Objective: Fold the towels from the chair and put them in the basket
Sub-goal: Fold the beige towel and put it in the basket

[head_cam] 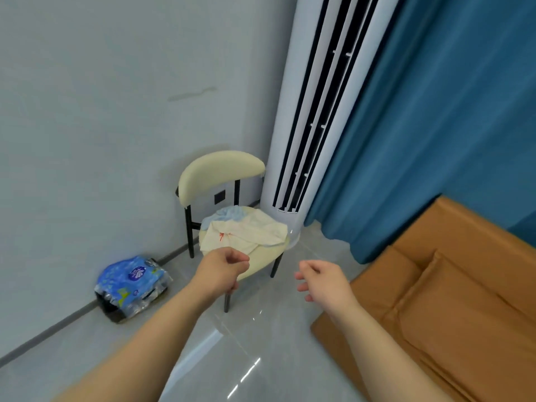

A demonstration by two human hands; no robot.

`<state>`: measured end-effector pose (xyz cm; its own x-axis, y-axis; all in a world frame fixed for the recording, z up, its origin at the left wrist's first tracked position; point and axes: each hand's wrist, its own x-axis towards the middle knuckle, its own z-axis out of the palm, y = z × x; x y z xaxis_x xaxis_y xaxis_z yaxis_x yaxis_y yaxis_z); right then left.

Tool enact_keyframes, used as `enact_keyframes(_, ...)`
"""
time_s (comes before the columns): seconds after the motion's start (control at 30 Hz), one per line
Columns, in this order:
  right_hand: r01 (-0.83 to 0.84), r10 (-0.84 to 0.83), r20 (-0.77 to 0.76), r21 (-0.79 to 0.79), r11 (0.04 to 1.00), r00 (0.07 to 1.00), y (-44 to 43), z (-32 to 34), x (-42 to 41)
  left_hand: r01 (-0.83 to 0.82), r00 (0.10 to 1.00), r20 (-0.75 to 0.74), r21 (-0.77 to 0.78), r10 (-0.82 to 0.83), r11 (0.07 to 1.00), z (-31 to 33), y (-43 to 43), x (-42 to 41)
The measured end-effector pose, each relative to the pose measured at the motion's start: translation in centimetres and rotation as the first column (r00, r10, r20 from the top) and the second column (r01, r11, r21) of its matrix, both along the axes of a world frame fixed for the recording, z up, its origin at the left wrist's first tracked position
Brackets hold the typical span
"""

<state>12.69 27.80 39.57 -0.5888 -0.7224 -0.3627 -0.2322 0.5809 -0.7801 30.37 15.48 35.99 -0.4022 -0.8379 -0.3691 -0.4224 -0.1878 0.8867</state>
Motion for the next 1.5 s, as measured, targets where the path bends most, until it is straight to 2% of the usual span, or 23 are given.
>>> enact_keyframes(0.17,-0.165,0.168,-0.027,0.086,0.983,0.985,-3.4,0.3,-8.3,-0.161,0.987,0.018,0.03,0.161,0.986,0.4,-1.2,-5.2)
enact_keyframes(0.3,-0.234,0.23,0.064,0.065,0.97,0.971,-9.1,-1.0,-12.3,-0.283,0.959,0.03,0.065,0.282,0.957,-0.4,-3.2,-7.9)
enact_keyframes(0.43,-0.298,0.288,0.126,0.075,0.952,0.949,-15.6,-3.7,-15.7,-0.383,0.923,0.067,0.094,0.378,0.919,-3.1,-7.3,-10.2)
enact_keyframes(0.57,-0.362,0.351,0.106,0.108,0.926,0.93,-23.1,-6.3,-19.6,-0.443,0.896,0.075,0.152,0.437,0.883,-7.3,-13.7,-13.5)
enact_keyframes(0.9,-0.585,0.597,0.075,0.329,0.741,0.798,-37.8,-15.0,-26.2,-0.598,0.796,0.181,0.385,0.578,0.703,-15.8,-26.0,-21.2)
enact_keyframes(1.1,-0.708,0.741,0.126,0.435,0.556,0.659,-42.7,-24.5,-25.5,-0.677,0.705,0.181,0.462,0.686,0.573,-21.9,-28.7,-23.8)
enact_keyframes(1.3,-0.738,0.884,0.005,0.552,0.387,0.467,-45.1,-36.6,-24.5,-0.734,0.62,0.163,0.465,0.767,0.495,-31.8,-28.9,-25.7)
enact_keyframes(1.43,-0.741,0.958,-0.064,0.62,0.257,0.279,-44.7,-43.6,-24.1,-0.759,0.565,0.106,0.456,0.818,0.465,-37.3,-28.3,-27.0)
enact_keyframes(1.5,-0.737,0.975,-0.129,0.638,0.223,0.183,-44.4,-46.2,-24.0,-0.775,0.533,0.062,0.436,0.844,0.458,-39.4,-27.8,-27.5)
